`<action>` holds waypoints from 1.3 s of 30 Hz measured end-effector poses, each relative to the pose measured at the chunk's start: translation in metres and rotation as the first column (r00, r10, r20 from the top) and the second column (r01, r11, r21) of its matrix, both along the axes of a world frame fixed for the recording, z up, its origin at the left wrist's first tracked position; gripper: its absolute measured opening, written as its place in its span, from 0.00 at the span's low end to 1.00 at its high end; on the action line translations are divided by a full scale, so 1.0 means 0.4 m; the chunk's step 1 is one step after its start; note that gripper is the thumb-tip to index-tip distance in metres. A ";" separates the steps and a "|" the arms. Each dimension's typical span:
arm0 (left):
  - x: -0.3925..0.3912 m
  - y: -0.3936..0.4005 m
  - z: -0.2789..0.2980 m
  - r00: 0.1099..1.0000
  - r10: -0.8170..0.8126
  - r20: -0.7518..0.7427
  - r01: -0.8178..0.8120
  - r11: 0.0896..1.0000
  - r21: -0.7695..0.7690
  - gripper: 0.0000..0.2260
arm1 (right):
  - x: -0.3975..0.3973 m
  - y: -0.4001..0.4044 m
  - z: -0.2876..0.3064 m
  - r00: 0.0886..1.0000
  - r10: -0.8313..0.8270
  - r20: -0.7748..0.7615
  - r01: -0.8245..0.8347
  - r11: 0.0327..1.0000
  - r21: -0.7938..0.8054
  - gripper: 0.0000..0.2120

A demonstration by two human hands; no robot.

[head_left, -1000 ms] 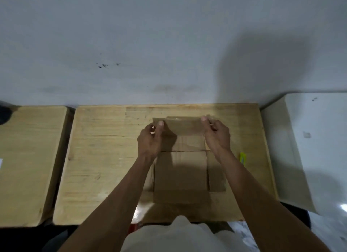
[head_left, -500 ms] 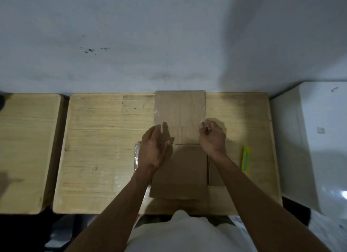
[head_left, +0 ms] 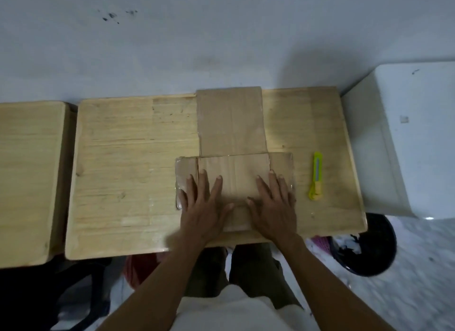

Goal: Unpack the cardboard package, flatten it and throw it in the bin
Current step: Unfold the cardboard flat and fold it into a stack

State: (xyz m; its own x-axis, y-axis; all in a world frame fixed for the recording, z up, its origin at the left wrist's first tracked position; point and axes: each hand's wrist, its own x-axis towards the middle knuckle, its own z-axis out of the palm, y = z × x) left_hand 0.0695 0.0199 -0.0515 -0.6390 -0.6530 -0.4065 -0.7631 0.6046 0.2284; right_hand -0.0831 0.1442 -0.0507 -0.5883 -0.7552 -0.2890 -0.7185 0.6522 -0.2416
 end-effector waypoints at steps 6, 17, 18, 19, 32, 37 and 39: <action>0.045 0.053 -0.058 1.000 -0.012 0.015 0.013 0.996 -0.092 0.37 | 0.038 0.062 -0.049 0.997 0.053 -0.049 -0.051 0.998 0.047 0.32; 0.058 0.074 -0.110 1.000 0.012 0.006 -0.011 0.986 -0.165 0.37 | 0.047 0.089 -0.107 0.990 0.081 -0.115 -0.083 0.996 -0.015 0.31; 0.058 0.076 -0.110 1.000 0.022 -0.008 -0.023 0.986 -0.164 0.36 | 0.047 0.091 -0.110 0.991 0.077 -0.107 -0.079 0.997 -0.017 0.31; 0.060 0.078 -0.111 0.999 0.031 -0.028 -0.035 0.986 -0.166 0.36 | 0.047 0.092 -0.112 0.992 0.074 -0.106 -0.076 0.997 -0.015 0.30; 0.026 0.060 -0.034 0.693 0.627 -0.355 -0.666 0.746 0.019 0.34 | -0.053 0.087 -0.037 0.912 -0.354 0.207 0.407 0.847 -0.342 0.25; 0.021 0.037 -0.046 0.613 0.688 -0.389 -0.719 0.689 0.088 0.33 | -0.073 0.054 -0.023 0.770 -0.519 0.372 0.628 0.721 -0.293 0.26; 0.016 0.030 -0.043 0.582 0.704 -0.407 -0.736 0.669 0.105 0.33 | -0.077 0.043 -0.025 0.714 -0.547 0.437 0.681 0.686 -0.255 0.25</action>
